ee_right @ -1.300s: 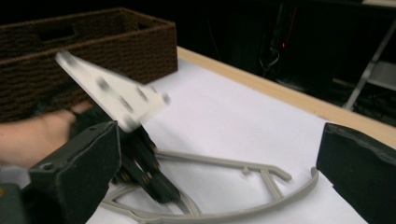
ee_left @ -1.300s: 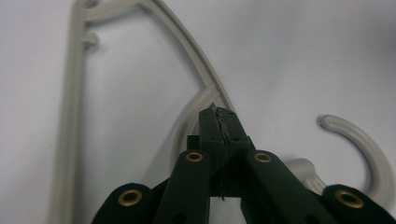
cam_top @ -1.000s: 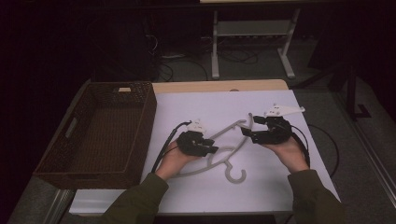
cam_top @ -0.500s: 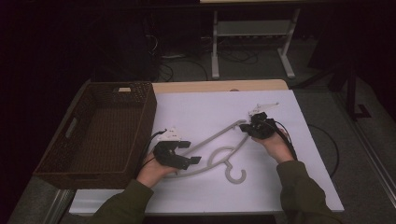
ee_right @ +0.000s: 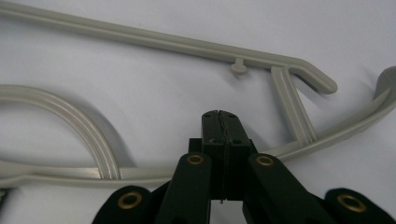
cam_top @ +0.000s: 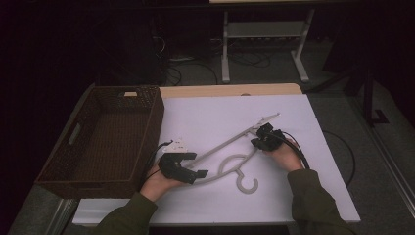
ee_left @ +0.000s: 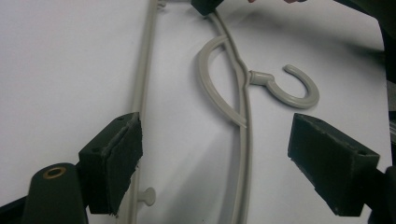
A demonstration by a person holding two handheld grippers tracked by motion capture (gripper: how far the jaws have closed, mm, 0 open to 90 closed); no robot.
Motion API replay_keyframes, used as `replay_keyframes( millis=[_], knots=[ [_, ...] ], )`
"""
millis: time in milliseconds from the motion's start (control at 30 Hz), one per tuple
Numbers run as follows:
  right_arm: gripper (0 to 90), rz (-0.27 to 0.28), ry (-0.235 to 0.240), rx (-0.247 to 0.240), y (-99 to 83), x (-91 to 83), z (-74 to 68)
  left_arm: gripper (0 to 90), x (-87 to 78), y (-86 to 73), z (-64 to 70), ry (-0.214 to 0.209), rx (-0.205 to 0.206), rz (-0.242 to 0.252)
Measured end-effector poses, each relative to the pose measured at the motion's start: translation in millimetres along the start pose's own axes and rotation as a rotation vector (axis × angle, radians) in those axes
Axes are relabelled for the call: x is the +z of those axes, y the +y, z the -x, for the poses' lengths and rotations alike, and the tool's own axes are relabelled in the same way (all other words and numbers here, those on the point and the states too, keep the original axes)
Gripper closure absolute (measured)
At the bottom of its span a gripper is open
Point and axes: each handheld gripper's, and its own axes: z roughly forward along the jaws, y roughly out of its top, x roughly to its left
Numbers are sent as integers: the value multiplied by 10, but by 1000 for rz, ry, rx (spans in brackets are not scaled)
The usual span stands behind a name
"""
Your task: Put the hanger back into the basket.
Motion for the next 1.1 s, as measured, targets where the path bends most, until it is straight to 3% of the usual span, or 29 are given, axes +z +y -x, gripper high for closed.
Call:
replay_keyframes(
  millis=[200, 267, 367, 467, 533, 633, 700, 733, 767, 800, 833, 1000, 1100],
  knots=[
    [896, -28, -13, -13, -169, -144, -13, 181, -26, -1, -15, 8, -1, 4],
    [895, -39, -10, 27, -346, -284, -16, 181, -32, 2, -16, 8, -1, 6],
    [895, -41, -8, 45, -502, -404, -19, 181, -30, 9, -13, 8, 1, 8],
    [849, -5, 0, 68, -641, -491, -26, 183, -16, 21, -7, 7, 5, 7],
    [811, 26, 0, 59, -655, -548, -36, 183, -7, 28, -2, 4, 7, 4],
    [764, 79, 40, 52, -647, -640, -90, 183, -3, 32, 10, 0, 10, 3],
    [708, 126, 105, -2, -678, -734, -273, 183, -1, 32, 12, -3, 11, 3],
    [708, 126, 105, -2, -678, -734, -273, 183, -2, 32, 9, -3, 11, 3],
    [683, 126, 158, -54, -734, -758, -432, 183, -2, 31, 5, -2, 11, 5],
    [672, 131, 180, -79, -761, -764, -498, 183, -3, 29, 4, -2, 9, 6],
    [672, 131, 180, -79, -761, -764, -498, 183, -5, 28, 4, -3, 8, 8],
    [654, 114, 305, -163, -908, -800, -796, 184, -16, 33, 16, -3, 10, 8],
    [653, 111, 328, -177, -943, -793, -844, 184, -4, 32, 20, -4, 8, 4]
  ],
)
